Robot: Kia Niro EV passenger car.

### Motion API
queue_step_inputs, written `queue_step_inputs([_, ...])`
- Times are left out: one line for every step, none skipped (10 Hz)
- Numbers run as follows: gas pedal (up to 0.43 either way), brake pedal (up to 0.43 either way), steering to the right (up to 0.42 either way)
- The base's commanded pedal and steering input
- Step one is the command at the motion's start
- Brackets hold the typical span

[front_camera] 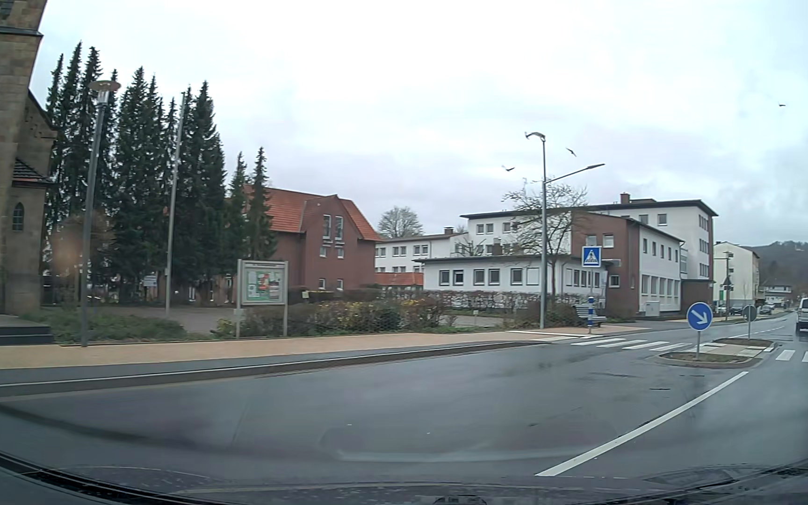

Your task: Follow the waypoints while adhering to traffic rules and regulations

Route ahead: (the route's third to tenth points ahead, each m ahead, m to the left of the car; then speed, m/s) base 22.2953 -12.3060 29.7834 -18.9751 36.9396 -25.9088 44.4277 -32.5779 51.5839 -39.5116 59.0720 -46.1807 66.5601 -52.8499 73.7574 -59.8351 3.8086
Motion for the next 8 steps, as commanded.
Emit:
queue_step_inputs([0.248,0.0,0.516])
queue_step_inputs([0.26,0.0,0.511])
queue_step_inputs([0.26,0.0,0.508])
queue_step_inputs([0.26,0.0,0.502])
queue_step_inputs([0.26,0.0,0.499])
queue_step_inputs([0.26,0.0,0.496])
queue_step_inputs([0.268,0.0,0.487])
queue_step_inputs([0.268,0.0,0.473])
